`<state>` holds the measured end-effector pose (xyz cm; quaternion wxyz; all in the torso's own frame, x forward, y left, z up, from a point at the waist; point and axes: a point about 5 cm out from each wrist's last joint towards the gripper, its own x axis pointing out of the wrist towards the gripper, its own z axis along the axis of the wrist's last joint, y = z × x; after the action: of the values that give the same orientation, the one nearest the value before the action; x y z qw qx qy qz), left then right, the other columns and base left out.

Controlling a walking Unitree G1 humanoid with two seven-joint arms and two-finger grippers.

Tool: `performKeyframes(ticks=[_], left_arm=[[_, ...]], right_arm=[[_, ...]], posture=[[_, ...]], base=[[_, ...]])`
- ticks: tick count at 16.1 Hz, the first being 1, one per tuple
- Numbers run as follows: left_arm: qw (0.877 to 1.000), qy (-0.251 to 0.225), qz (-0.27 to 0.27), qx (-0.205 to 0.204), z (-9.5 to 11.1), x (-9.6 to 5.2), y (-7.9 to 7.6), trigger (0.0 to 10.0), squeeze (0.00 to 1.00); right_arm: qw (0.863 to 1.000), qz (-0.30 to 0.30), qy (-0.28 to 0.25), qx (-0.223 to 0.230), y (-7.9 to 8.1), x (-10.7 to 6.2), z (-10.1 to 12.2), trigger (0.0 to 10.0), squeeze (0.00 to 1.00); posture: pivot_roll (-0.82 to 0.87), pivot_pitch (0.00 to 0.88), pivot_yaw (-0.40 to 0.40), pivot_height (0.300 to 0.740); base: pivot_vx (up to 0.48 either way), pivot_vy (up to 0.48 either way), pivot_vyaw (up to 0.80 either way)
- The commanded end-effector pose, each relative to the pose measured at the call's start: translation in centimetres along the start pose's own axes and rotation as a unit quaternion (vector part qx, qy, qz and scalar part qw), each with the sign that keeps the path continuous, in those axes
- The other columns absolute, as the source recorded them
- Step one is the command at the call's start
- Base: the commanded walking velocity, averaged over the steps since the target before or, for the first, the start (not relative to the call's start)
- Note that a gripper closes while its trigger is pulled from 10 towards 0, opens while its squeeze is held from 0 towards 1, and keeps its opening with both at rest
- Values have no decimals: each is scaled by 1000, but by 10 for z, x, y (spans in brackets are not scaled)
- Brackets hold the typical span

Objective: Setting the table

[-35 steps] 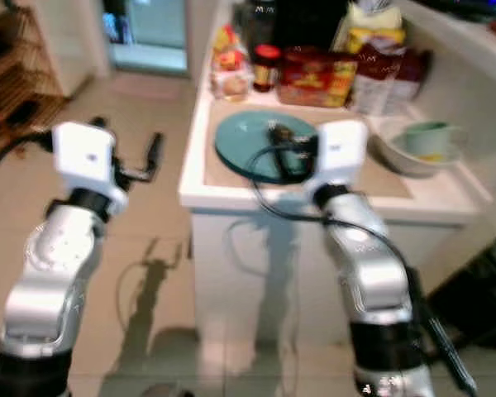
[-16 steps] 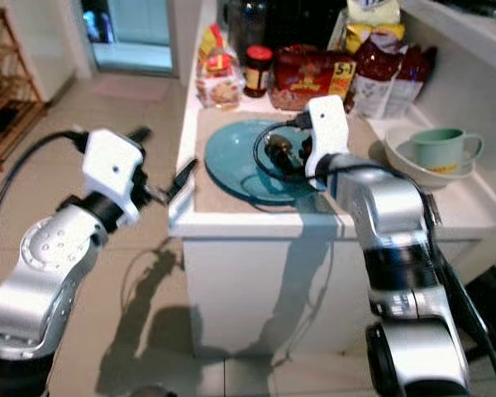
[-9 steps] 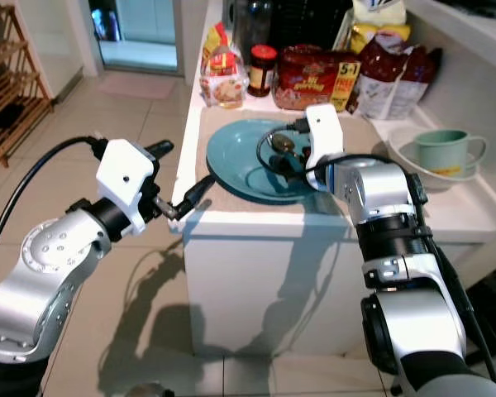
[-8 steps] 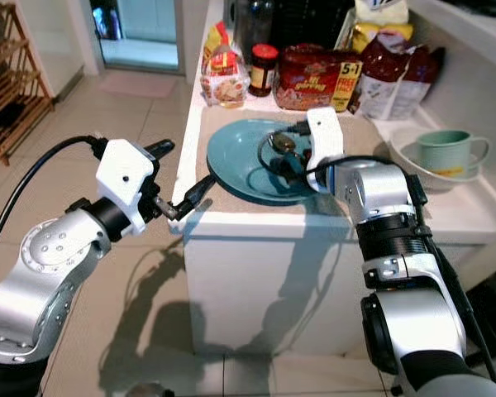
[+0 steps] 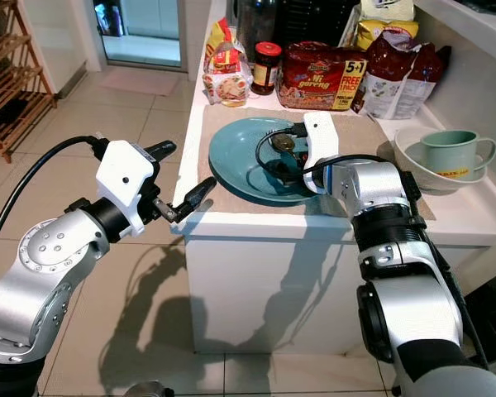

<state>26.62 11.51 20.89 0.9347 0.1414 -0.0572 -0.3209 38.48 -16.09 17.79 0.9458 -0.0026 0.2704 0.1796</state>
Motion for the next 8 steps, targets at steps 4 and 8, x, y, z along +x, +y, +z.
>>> performKeyframes(ticks=[4,8], left_arm=[[1000,-10,-12,7,7,2,-4,10000,0],[1000,-10,-9,11,7,1,-2,10000,0]], right_arm=[[999,-18,16,-27,-4,4,1,10000,0],[997,-4,-51,-60,4,2,24,10000,0]], posture=[[162,0,-104,740],[167,0,-106,740]], base=[[0,0,0],[0,0,0]])
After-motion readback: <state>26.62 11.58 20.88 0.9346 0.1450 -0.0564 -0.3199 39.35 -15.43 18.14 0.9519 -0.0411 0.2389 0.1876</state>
